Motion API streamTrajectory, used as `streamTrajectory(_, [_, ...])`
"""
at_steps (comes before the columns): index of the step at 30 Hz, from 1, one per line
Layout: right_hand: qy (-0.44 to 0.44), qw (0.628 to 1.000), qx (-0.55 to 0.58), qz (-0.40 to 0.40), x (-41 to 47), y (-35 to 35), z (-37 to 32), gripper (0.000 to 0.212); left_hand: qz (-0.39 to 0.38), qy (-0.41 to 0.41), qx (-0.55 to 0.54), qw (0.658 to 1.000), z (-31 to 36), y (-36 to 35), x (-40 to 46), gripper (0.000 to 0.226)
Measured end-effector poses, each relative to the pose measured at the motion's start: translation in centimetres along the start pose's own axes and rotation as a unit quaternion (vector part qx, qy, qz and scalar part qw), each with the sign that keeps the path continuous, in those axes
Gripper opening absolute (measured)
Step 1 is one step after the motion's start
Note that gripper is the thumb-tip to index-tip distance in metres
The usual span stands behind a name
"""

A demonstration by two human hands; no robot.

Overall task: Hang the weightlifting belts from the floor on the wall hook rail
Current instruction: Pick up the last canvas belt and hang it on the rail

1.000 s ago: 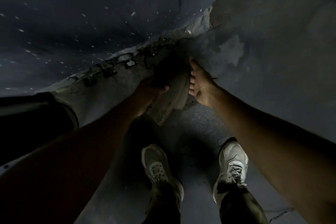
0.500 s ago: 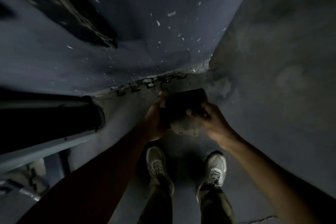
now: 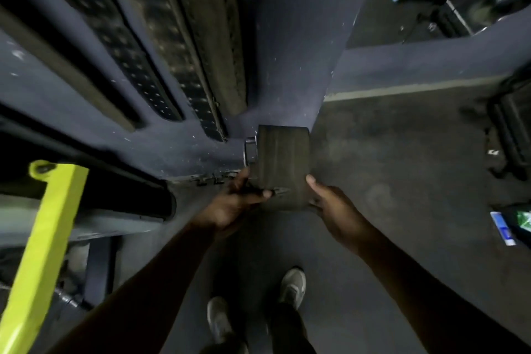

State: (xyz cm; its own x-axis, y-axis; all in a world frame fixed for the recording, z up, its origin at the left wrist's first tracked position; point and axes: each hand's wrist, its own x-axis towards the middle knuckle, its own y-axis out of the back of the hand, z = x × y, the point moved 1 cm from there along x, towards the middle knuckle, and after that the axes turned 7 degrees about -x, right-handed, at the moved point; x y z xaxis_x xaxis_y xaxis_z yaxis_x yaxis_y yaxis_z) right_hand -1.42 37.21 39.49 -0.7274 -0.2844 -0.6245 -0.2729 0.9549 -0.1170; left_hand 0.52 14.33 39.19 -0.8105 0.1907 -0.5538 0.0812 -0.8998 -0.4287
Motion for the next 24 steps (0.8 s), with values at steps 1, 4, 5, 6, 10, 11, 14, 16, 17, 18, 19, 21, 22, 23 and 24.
streamTrajectory(1, [0.006,1.000,0.005,0.005,-1.5,-0.4,-1.8,0.066,-0.013,-0.022,0.008,1.000,0.8,-0.9,-2.1,0.044])
streamTrajectory(4, [0.035,0.999,-0.019,-0.008,-6.0,-2.6,-7.3,0.064,-0.014,-0.061,0.027,0.998,1.7,-2.4,-7.1,0.047])
streamTrajectory(5, [0.054,0.998,-0.008,-0.017,-7.3,-3.4,-9.0,0.071,-0.018,-0.072,0.046,0.996,1.9,-2.7,-8.6,0.052])
streamTrajectory(6, [0.068,0.997,0.009,-0.027,-8.9,-4.4,-10.8,0.077,-0.029,-0.082,0.072,0.994,2.3,-3.0,-10.2,0.056])
streamTrajectory(10, [0.091,0.993,-0.020,-0.071,-15.5,-10.1,-14.8,0.047,-0.077,-0.100,0.145,0.981,3.9,-3.6,-17.2,0.059])
streamTrajectory(11, [0.106,0.992,-0.036,-0.058,-17.0,-11.5,-15.2,0.036,-0.075,-0.112,0.137,0.981,4.6,-3.4,-19.1,0.061])
streamTrajectory(14, [0.175,0.981,-0.071,-0.051,-21.1,-15.0,-16.2,0.019,-0.041,-0.119,0.030,0.992,7.7,-1.9,-24.7,0.067])
streamTrajectory(16, [0.223,0.966,-0.107,-0.075,-24.0,-17.2,-17.5,0.013,-0.064,-0.116,-0.039,0.990,10.6,-1.7,-28.3,0.072])
streamTrajectory(17, [0.249,0.956,-0.132,-0.084,-25.6,-18.2,-18.2,0.011,-0.079,-0.120,-0.059,0.988,12.2,-1.8,-30.0,0.071])
streamTrajectory(18, [0.276,0.944,-0.160,-0.087,-27.0,-19.1,-19.0,0.008,-0.087,-0.129,-0.077,0.985,13.7,-2.0,-31.5,0.068])
streamTrajectory(19, [0.303,0.929,-0.193,-0.090,-28.5,-20.1,-19.8,0.006,-0.086,-0.135,-0.089,0.983,15.3,-2.2,-32.7,0.069])
streamTrajectory(21, [0.348,0.896,-0.254,-0.107,-31.1,-21.8,-20.8,0.007,-0.058,-0.135,-0.095,0.984,18.5,-2.7,-34.3,0.075])
streamTrajectory(22, [0.365,0.879,-0.284,-0.117,-32.2,-22.7,-21.1,0.010,-0.032,-0.130,-0.085,0.987,20.0,-2.9,-34.7,0.076])
streamTrajectory(23, [0.379,0.861,-0.315,-0.127,-33.1,-23.5,-21.3,0.015,-0.008,-0.124,-0.066,0.990,21.5,-3.3,-35.4,0.072])
streamTrajectory(24, [0.387,0.844,-0.343,-0.139,-33.7,-24.2,-21.3,0.020,0.012,-0.114,-0.041,0.993,22.8,-3.7,-35.9,0.066])
